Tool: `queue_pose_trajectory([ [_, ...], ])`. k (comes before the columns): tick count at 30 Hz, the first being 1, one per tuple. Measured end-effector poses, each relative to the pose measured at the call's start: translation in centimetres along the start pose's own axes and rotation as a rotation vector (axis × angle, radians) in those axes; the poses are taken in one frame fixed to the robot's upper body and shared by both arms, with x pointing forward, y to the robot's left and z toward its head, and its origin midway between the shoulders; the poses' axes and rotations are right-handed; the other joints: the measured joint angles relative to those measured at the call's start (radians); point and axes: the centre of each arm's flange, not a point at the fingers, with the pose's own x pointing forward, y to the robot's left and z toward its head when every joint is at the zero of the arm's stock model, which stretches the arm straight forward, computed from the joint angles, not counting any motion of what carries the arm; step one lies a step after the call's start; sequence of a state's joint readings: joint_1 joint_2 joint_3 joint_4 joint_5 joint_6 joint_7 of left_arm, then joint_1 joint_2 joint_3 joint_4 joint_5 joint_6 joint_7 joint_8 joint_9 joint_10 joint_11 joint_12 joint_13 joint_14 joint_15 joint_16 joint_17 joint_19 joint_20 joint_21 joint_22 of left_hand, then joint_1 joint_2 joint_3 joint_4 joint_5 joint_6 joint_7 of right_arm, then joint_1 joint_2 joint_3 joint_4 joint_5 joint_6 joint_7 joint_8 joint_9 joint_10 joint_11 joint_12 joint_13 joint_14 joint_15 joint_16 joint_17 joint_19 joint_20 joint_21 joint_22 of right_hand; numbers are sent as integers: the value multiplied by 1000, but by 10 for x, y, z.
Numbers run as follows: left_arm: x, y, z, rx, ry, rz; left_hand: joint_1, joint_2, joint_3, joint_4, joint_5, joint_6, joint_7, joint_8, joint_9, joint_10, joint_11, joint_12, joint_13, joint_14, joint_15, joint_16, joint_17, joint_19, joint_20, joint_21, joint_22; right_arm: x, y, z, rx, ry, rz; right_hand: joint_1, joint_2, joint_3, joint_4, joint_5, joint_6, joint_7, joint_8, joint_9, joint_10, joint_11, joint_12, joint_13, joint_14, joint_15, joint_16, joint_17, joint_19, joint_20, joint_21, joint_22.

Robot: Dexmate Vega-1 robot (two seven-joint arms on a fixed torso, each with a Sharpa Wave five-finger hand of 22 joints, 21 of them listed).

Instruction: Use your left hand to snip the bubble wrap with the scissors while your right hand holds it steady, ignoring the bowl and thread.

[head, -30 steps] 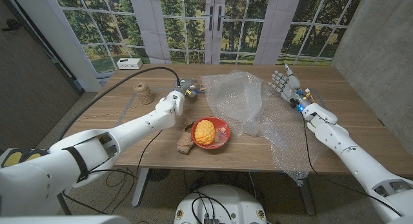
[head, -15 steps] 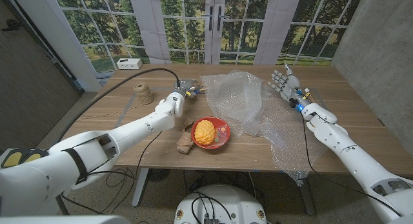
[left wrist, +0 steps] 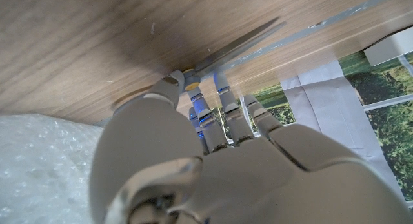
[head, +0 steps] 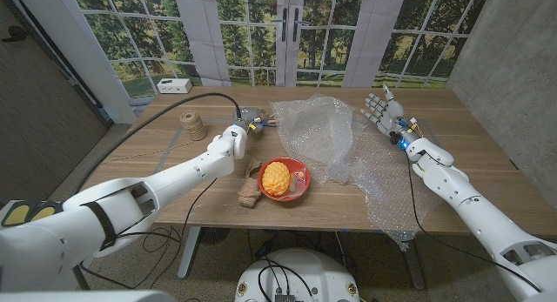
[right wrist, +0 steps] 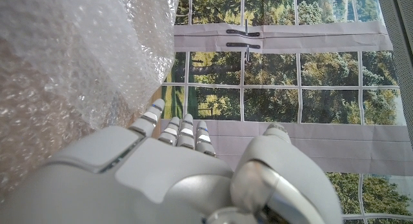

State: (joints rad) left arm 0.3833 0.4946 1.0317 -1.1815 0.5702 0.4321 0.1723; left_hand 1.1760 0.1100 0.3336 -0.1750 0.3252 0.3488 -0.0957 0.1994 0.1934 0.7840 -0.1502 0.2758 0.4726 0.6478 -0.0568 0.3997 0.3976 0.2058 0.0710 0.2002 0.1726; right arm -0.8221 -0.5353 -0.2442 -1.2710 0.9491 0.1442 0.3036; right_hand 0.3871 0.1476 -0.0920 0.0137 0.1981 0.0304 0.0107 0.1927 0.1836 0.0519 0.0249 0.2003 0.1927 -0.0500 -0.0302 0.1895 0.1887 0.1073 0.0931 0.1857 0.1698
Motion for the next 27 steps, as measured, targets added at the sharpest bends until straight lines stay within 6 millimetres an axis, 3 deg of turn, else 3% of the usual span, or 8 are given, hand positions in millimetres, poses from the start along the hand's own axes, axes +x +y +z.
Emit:
queue_pose_trajectory([
  [6, -2, 0, -3, -11, -1, 14, 25, -17, 46, 4, 23, 103, -12, 16, 5, -7, -7, 0, 0, 114, -16, -32, -58, 74, -17, 19, 2, -1, 1, 0, -1, -1, 0, 0, 0, 0, 0, 0, 0, 0, 0, 0, 0, 0, 0, 0, 0, 0, 0, 0, 0, 0, 0, 0],
  [14, -4, -2, -3, -21, -1, 26, 37, -29, 54, 1, 34, 159, -25, 23, 9, -10, -10, 0, 0, 121, -16, -40, -93, 136, -33, 33, 2, -3, 2, 0, 2, -3, -2, 0, 0, 0, 0, 0, 4, -4, 0, 0, 0, 0, 0, 0, 0, 0, 0, 0, 0, 0, 0, 0],
  [20, -4, -3, -3, -29, 1, 29, 41, -33, 54, 1, 34, 169, -22, 23, 9, -10, -10, 0, 0, 121, -16, -27, -97, 145, -41, 37, 2, -4, 1, 0, 8, -4, -3, 0, 0, 4, 4, 0, 4, -4, 0, 0, 0, 0, 0, 0, 0, 0, 0, 0, 0, 0, 0, 0],
  [24, -5, -3, -2, -39, 2, 34, 41, -33, 54, 1, 34, 260, -7, 58, 27, -10, -10, 1, 1, 121, -16, -24, -97, 166, -62, 40, 7, -4, 0, 1, 12, -6, -3, 0, 0, 4, 4, 0, 4, -4, 0, 0, 0, 0, 0, 0, 0, 0, 0, 0, 5, 6, 0, 0],
  [27, -5, -3, -2, -45, 2, 37, 43, -30, 50, -2, 34, 273, -4, 60, 33, -7, -7, 1, 1, 121, -16, -17, -97, 169, -66, 40, 7, -5, -2, 0, 16, -6, -5, 0, 0, 4, 4, 0, 4, -4, 0, 0, 0, 0, 0, 0, 0, 0, 0, 0, 5, 5, 0, 0],
])
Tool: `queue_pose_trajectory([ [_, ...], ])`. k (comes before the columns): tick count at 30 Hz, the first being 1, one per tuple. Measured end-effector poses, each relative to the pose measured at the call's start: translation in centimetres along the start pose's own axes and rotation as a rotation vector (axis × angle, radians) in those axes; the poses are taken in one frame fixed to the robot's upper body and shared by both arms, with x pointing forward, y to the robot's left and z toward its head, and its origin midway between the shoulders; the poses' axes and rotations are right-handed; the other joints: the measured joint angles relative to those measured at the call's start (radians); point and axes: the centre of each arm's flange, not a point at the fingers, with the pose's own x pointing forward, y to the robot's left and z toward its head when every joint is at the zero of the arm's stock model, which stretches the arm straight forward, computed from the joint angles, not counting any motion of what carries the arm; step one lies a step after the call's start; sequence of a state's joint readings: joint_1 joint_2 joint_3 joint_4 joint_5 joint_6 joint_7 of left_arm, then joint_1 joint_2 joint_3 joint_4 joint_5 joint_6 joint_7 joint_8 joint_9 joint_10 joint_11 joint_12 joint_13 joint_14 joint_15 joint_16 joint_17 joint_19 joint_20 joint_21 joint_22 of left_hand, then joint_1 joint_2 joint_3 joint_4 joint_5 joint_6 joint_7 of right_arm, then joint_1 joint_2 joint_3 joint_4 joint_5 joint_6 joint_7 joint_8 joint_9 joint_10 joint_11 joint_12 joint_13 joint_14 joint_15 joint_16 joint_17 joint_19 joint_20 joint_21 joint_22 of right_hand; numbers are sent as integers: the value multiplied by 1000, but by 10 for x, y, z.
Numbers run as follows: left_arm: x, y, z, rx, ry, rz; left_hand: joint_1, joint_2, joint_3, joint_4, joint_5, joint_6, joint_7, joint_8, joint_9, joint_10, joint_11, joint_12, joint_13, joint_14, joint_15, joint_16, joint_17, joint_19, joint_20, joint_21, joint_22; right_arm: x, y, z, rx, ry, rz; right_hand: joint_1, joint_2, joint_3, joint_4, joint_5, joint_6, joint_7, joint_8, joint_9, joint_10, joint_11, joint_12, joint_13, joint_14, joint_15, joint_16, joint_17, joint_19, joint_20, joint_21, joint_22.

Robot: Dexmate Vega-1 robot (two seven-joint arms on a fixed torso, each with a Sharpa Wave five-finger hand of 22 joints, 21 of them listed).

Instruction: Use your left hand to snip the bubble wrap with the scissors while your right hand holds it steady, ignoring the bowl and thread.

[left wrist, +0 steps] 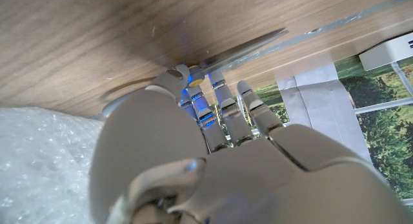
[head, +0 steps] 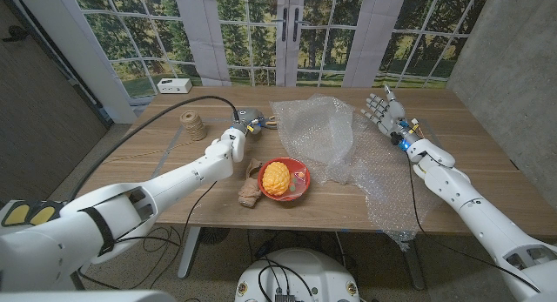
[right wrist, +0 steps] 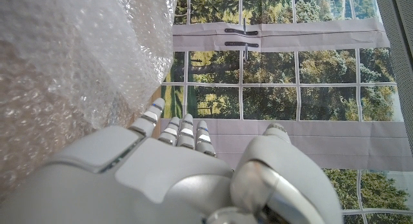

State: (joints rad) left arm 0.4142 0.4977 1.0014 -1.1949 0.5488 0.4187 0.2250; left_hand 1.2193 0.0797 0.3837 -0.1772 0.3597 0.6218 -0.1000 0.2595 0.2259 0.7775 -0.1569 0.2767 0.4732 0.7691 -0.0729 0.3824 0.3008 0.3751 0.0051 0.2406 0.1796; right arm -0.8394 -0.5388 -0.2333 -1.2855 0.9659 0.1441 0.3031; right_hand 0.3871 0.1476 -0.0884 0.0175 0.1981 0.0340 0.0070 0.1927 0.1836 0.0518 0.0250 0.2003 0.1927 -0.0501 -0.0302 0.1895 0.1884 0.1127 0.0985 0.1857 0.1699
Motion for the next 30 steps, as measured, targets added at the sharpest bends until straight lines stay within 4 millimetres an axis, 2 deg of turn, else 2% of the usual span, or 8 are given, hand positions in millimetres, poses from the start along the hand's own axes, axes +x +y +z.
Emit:
queue_pose_trajectory([
  [5, 0, 1, 1, -9, -3, 5, 1, 1, -1, -1, 0, 0, 0, 0, 0, 0, 0, 15, 0, 8, 8, 5, 0, 0, 0, 0, 0, -1, -2, -1, 5, 1, -4, 0, 0, 0, 0, 0, 0, 0, 0, 0, 0, 0, 0, 0, 0, 0, 0, 0, 0, 0, 0, 0],
  [6, 0, 1, 1, -14, -2, 8, 7, -5, -6, 0, 0, 21, 0, 14, 7, 0, 0, 34, 0, 9, 9, 14, 0, 4, -4, 5, 3, -1, -2, -1, 8, 0, -1, 0, 0, 0, 0, 0, 0, 0, 0, 0, 0, 0, 0, 0, 0, 0, 0, 0, 0, 0, 0, 0],
  [7, 0, 1, 1, -18, -3, 9, 14, -23, -18, 2, 12, 72, 2, 52, 26, 4, 3, 57, 0, 23, 13, 21, 0, 15, -15, 22, 15, -1, -2, -2, 9, 1, -2, 0, 0, 0, 0, 0, 0, 0, 0, 0, 0, 0, 0, 0, 0, 0, 0, 0, 0, 0, 0, 0],
  [8, 0, 2, 1, -23, -3, 12, 21, -30, -18, 6, 27, 111, 4, 92, 33, 8, 8, 133, 0, 85, 17, 25, 0, 20, -20, 40, 28, -1, -3, -2, 9, 1, -2, 0, 0, 0, 0, 0, 0, 0, 0, 0, 0, 0, 0, 0, 0, 0, 0, 0, 0, 0, 0, 0],
  [9, 1, 4, 2, -28, -5, 16, 20, -30, -15, 11, 38, 125, 19, 128, 33, 11, 11, 194, 0, 120, 23, 25, 0, 23, -23, 51, 36, -1, -3, -2, 10, 0, -3, 0, 0, 0, 0, 0, 0, 0, 0, 0, 0, 0, 0, 0, 0, 0, 0, 0, 0, 0, 0, 0],
  [17, -1, 8, 1, -76, -2, 21, 22, -31, -11, 18, 50, 143, 32, 132, 33, 22, 21, 206, 0, 142, 38, 28, 1, 21, -40, 60, 34, -2, -5, -1, 13, -6, -6, -4, -4, 0, 0, 0, 0, 0, 0, 0, 0, 0, 0, 0, 0, 0, 0, 0, 0, 0, 0, 0],
  [23, -3, 17, 0, -111, -4, 41, 34, -48, -11, 17, 53, 143, 32, 223, 33, 22, 21, 268, 0, 174, 38, 16, -3, 21, -40, 60, 29, -2, -5, 0, 13, -8, -7, -4, -4, 0, 0, 0, 0, 0, 0, 0, 0, 0, 0, 0, 6, -6, 0, 0, 0, 0, 0, 0],
  [30, -8, 32, -4, -200, -9, 79, 34, -48, -15, 13, 49, 209, 23, 232, 33, 26, 17, 353, 0, 198, 15, 16, -5, 21, -40, 60, 29, -3, -5, -1, 14, -8, -8, -4, -4, 0, 0, 0, 0, 0, 0, 0, 0, 0, 0, 0, 6, -6, 0, 0, 0, 0, 0, 0],
])
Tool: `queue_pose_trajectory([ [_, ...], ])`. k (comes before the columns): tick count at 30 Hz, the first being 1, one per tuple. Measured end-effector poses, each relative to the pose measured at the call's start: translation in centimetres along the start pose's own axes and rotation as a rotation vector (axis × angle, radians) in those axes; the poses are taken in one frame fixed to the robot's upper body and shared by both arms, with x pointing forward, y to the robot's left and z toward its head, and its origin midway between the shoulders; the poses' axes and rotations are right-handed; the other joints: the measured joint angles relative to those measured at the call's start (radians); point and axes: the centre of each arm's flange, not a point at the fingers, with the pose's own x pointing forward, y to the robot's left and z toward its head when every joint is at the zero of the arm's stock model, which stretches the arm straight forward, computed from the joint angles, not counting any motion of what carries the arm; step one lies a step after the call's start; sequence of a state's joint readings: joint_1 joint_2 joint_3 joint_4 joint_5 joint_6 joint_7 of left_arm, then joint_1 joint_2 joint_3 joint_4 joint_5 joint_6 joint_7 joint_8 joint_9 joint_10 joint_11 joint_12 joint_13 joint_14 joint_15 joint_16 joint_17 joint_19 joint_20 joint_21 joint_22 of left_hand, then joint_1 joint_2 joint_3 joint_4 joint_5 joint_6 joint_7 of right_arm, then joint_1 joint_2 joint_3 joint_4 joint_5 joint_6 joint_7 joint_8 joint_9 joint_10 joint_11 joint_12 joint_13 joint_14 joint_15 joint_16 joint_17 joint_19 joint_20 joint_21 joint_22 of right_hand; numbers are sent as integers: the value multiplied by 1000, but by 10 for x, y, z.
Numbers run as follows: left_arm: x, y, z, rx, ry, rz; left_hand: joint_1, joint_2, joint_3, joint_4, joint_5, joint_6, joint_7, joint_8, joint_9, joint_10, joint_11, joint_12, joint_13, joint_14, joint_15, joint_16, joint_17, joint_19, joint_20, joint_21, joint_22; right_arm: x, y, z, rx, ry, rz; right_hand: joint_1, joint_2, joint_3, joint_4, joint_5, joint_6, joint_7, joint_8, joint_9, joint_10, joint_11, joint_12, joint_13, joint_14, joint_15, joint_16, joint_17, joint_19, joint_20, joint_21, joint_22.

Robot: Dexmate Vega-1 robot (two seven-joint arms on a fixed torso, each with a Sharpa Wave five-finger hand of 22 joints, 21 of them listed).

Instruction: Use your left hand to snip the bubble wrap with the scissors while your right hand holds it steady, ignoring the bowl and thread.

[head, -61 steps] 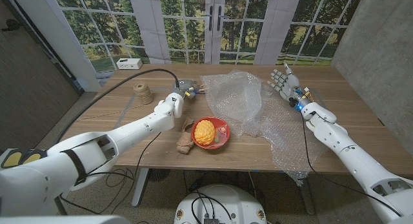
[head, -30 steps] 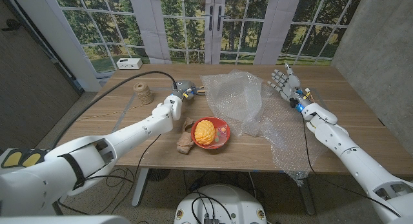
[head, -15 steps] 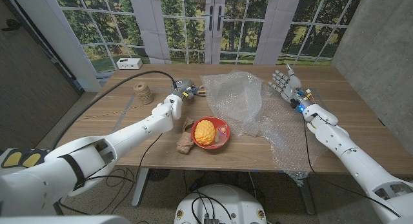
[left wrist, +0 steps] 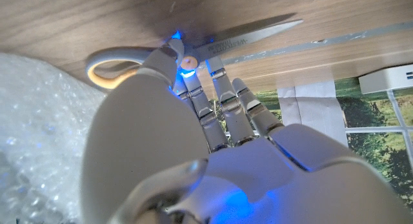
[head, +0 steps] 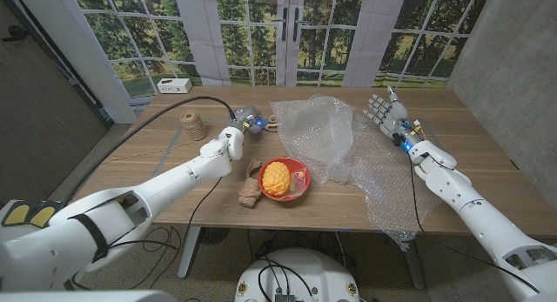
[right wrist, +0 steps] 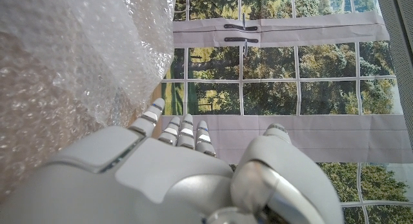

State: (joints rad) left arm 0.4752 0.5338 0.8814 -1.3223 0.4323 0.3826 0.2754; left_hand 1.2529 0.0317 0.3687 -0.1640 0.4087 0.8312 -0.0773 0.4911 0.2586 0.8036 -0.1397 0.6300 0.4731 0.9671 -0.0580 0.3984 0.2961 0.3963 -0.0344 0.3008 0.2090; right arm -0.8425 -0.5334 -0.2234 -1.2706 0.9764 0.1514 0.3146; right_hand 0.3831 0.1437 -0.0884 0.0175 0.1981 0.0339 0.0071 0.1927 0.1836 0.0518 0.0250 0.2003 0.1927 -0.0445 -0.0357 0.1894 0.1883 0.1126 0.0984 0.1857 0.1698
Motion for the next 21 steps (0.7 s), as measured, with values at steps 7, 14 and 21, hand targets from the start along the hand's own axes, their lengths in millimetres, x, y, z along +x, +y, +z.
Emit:
queue_pose_trajectory([
  [7, -4, 25, 0, -101, -10, 63, 10, -11, 0, 0, 5, 2, -2, 37, 1, 12, 2, 19, 0, -7, -7, 20, 27, -43, 7, 44, 54, -1, 1, 1, -1, -4, -3, 0, 0, 4, -4, 0, 0, 0, 0, 0, 0, 0, 0, 0, 0, 0, 0, 0, 0, 0, 0, 0],
  [14, -8, 44, 0, -187, -22, 120, 9, -12, 0, 0, 5, 5, -5, 37, 8, 12, 2, 23, 0, -3, -17, 20, 27, -43, 7, 44, 54, -1, 0, 2, -2, -9, -6, 0, 0, 8, -1, 0, 0, 0, 0, 0, 0, 0, 0, 0, 0, 0, 0, 0, 0, 0, 0, 0],
  [21, -11, 54, 0, -257, -28, 155, 16, -19, 0, 0, 5, 9, -9, 68, 8, 19, -2, 34, 0, -5, -23, 39, 41, -43, -7, 95, 77, -2, -1, 3, 2, -13, -6, 0, 0, 8, -1, -6, 0, 0, 0, 0, 0, 0, 0, 0, 0, 0, 0, 0, 0, 0, 0, 0],
])
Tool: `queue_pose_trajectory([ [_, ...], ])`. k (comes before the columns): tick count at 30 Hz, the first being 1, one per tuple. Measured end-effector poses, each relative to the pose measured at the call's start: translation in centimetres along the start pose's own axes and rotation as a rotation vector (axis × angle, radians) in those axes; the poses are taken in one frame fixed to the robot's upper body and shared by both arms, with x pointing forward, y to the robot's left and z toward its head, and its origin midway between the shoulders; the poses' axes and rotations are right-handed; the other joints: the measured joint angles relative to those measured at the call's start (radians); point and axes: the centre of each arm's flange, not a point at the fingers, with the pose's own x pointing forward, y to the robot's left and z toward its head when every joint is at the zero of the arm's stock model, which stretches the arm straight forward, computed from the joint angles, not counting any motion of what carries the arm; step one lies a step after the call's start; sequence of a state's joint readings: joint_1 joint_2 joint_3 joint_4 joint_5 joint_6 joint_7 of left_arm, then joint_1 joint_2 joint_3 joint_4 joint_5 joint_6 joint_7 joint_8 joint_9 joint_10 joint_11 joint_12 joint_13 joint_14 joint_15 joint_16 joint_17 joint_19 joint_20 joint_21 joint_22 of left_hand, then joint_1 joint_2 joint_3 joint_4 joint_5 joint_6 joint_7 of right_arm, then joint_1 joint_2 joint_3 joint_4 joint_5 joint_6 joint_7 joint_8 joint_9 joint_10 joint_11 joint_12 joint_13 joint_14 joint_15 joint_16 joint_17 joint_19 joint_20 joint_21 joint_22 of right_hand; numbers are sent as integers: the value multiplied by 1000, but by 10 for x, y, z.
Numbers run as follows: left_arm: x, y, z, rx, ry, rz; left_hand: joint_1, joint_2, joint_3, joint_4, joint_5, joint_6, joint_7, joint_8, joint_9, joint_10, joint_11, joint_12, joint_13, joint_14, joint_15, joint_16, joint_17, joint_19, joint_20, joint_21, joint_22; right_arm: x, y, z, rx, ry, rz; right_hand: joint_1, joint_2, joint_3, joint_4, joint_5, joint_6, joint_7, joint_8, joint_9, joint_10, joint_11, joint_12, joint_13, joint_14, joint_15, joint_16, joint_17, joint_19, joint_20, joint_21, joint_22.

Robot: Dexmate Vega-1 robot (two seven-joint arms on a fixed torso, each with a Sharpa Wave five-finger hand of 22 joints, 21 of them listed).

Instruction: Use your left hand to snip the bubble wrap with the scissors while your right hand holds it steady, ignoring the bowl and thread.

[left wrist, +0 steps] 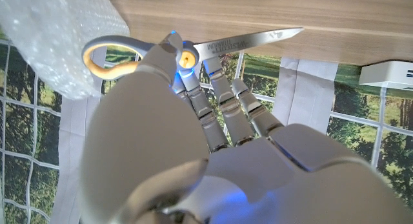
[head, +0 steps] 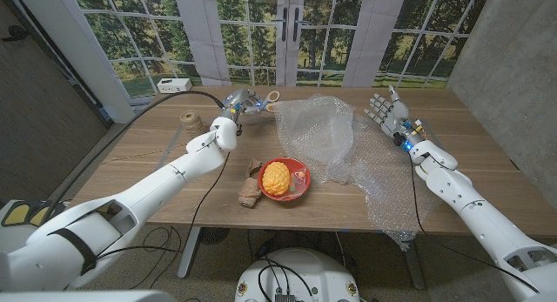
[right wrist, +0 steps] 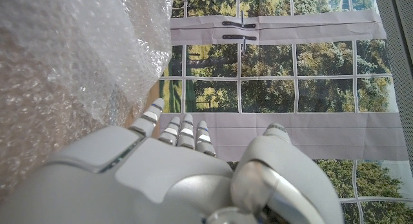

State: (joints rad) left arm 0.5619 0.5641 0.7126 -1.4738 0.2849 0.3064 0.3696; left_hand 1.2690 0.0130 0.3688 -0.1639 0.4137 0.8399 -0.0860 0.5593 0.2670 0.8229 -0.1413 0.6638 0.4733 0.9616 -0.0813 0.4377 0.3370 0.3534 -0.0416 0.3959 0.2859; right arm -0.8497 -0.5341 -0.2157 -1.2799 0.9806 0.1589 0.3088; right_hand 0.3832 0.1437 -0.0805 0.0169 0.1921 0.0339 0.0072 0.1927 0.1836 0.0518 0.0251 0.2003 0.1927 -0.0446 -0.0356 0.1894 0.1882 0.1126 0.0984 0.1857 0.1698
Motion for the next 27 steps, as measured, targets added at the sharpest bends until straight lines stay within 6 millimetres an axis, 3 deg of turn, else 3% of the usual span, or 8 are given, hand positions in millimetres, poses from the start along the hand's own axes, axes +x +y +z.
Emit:
queue_pose_trajectory([
  [5, -1, 6, 2, -58, -10, 22, -2, -9, 3, -3, 0, 5, -5, 2, 43, 6, -6, 0, 0, 2, -5, 0, 1, 0, 0, 6, 0, 0, 0, 3, 0, -10, 7, 0, 0, 0, 0, 0, 0, 0, 0, 0, 0, 0, 0, 0, 0, 0, 0, 0, 0, 0, 0, 0],
  [8, -1, 9, 2, -90, -14, 30, 1, -12, 3, -3, 0, 9, -9, 25, 43, 20, -19, 0, 1, 11, -21, 0, 1, 2, 2, 19, 0, 0, 1, 4, -1, -15, 12, 0, 0, 0, 0, 0, 0, 0, 0, 0, 0, 0, 0, 0, 0, 0, 0, 0, 0, 0, 0, 0],
  [18, 1, 13, -3, -230, -59, 9, 1, -12, 3, -3, 0, 2, -10, 36, 49, 20, -20, 0, 1, 10, -21, 0, 5, 9, -1, 34, 5, -1, 3, 11, -8, -36, 23, 0, 0, 0, 0, 0, 0, 0, 0, 0, 0, 0, 0, 0, 0, 0, 0, 0, 0, 0, 0, 0],
  [20, 2, 13, -6, -251, -65, -2, 1, -12, 3, -3, 0, -5, -8, 37, 166, 24, -24, 0, 2, 10, -21, 0, 4, 9, -1, 34, 5, -2, 2, 12, -9, -39, 23, 0, 0, 0, 0, 0, 0, 0, 0, 0, 0, 0, 0, 0, 0, 0, 0, 0, 0, 0, 0, 0],
  [24, 5, 14, -7, -295, -95, -20, 1, -12, 3, -3, 0, -11, -4, 37, 211, 20, -29, 0, 24, 21, -32, -5, -5, 9, -1, 34, -5, -3, 2, 13, -10, -46, 21, 0, 0, 0, 0, 0, 0, 0, 0, 0, 0, 0, 0, 0, 0, 0, 0, 0, 0, 0, 0, 0],
  [26, 6, 14, -7, -312, -110, -28, 1, -11, -14, 14, -89, -51, 14, 37, 273, -31, -37, 0, 121, 24, -46, -48, -47, 25, -2, 25, -71, -4, 1, 14, -9, -49, 20, 0, 0, 0, 0, 0, 0, 0, 0, 0, 0, 0, 0, 0, 0, 0, 0, 0, 0, 0, 0, 0],
  [27, 6, 14, -6, -328, -123, -32, 1, -11, -21, 18, -129, -68, 21, 37, 282, -49, -35, 0, 246, 38, -59, -61, -60, 31, -2, 20, -90, -5, 1, 14, -9, -51, 19, 0, 0, 0, 0, 0, 0, 0, 0, 0, 0, 0, 0, 0, 0, 0, 0, 0, 0, 0, 0, 0],
])
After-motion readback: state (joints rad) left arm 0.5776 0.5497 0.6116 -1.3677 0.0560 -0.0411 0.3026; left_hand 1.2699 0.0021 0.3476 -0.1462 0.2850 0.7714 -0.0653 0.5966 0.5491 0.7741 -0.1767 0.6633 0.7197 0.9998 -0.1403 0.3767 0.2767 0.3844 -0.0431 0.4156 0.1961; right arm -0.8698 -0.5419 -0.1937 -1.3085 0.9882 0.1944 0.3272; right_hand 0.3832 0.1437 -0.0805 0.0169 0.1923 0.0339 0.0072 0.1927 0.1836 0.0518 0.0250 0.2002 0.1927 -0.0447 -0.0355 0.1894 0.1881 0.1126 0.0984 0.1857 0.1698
